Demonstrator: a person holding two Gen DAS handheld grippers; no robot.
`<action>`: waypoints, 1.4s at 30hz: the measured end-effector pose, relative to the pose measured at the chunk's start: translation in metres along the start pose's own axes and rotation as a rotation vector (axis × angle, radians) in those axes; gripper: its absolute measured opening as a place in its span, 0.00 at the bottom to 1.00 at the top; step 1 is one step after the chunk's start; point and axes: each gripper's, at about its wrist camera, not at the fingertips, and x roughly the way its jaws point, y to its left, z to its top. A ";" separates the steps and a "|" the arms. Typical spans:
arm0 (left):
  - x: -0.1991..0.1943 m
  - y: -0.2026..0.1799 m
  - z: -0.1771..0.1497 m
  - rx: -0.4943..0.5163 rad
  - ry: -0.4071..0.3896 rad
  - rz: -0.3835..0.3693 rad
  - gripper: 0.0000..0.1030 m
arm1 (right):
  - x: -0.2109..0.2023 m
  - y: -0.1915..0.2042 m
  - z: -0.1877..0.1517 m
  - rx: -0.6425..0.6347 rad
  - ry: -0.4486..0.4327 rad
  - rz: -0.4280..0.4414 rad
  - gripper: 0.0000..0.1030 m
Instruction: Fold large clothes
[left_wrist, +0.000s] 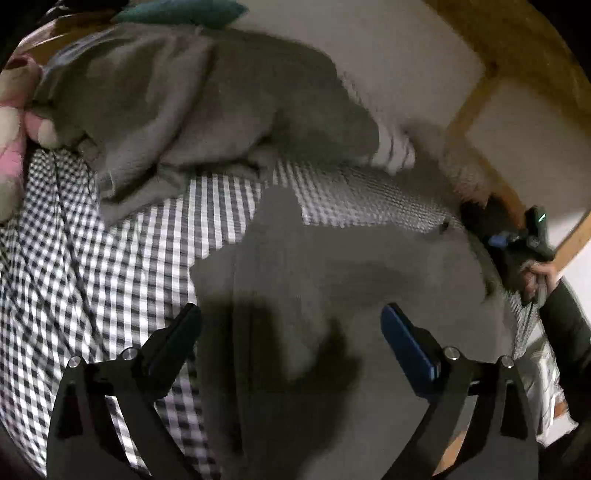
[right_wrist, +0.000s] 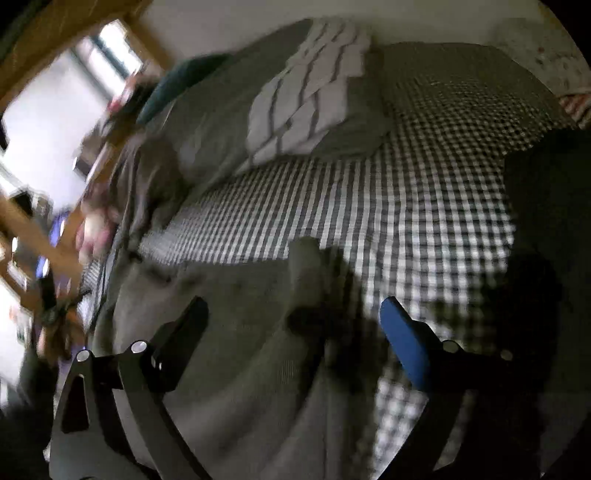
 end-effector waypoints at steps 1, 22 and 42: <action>0.006 0.006 -0.007 -0.021 0.023 -0.023 0.93 | -0.001 -0.001 -0.014 -0.005 0.045 0.024 0.90; 0.005 0.084 -0.076 -0.558 -0.096 -0.246 0.12 | 0.036 -0.052 -0.107 0.242 0.008 0.188 0.10; 0.012 0.017 -0.056 -0.301 0.148 -0.237 0.30 | 0.010 0.002 -0.145 0.132 -0.002 0.277 0.26</action>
